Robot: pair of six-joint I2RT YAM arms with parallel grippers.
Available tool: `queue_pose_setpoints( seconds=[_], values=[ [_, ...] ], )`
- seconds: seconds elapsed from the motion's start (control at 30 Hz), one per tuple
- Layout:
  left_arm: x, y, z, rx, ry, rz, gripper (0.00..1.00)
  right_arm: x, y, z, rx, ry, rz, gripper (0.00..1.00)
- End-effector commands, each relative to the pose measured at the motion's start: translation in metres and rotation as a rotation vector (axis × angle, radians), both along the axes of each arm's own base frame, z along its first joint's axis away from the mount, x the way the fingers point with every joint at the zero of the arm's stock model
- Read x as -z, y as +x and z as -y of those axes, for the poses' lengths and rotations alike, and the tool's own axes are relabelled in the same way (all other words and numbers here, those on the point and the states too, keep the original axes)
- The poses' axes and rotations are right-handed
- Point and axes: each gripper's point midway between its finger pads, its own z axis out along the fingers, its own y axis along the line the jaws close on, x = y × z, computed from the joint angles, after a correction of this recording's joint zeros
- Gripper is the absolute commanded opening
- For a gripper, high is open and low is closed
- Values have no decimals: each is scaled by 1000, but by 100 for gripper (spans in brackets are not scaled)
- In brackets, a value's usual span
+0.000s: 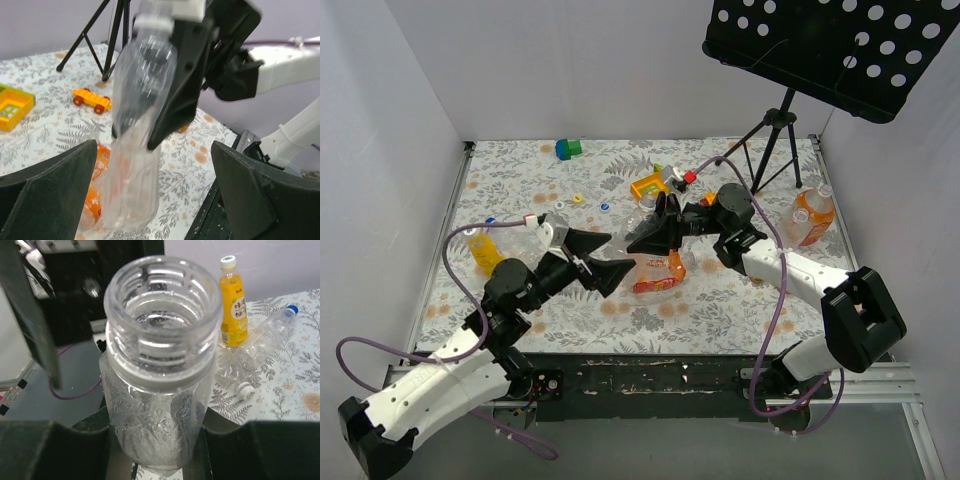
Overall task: Unscrew the bottle caps
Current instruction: Place the plastic bottle at the center of the board.
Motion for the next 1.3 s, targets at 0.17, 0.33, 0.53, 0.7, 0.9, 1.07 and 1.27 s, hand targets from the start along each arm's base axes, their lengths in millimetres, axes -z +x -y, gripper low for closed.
queue_pose_setpoints(
  seconds=[0.17,0.33,0.53,0.7,0.9,1.07,1.27],
  values=[
    [-49,22,31,72,182,-171,98,15,6,-1,25,-48,143,19],
    [-50,36,45,95,232,-218,90,13,4,0,28,-48,156,19],
    [-45,46,46,69,269,-238,81,12,2,1,24,-45,163,19],
    [-53,49,44,51,262,-217,73,14,2,1,17,-48,159,19],
    [-59,54,41,30,255,-205,65,13,1,1,14,-48,157,19],
    [-63,56,40,22,241,-192,62,13,0,0,10,-47,157,19],
    [-58,60,46,36,258,-192,55,14,0,1,9,-47,156,19]
  ],
)
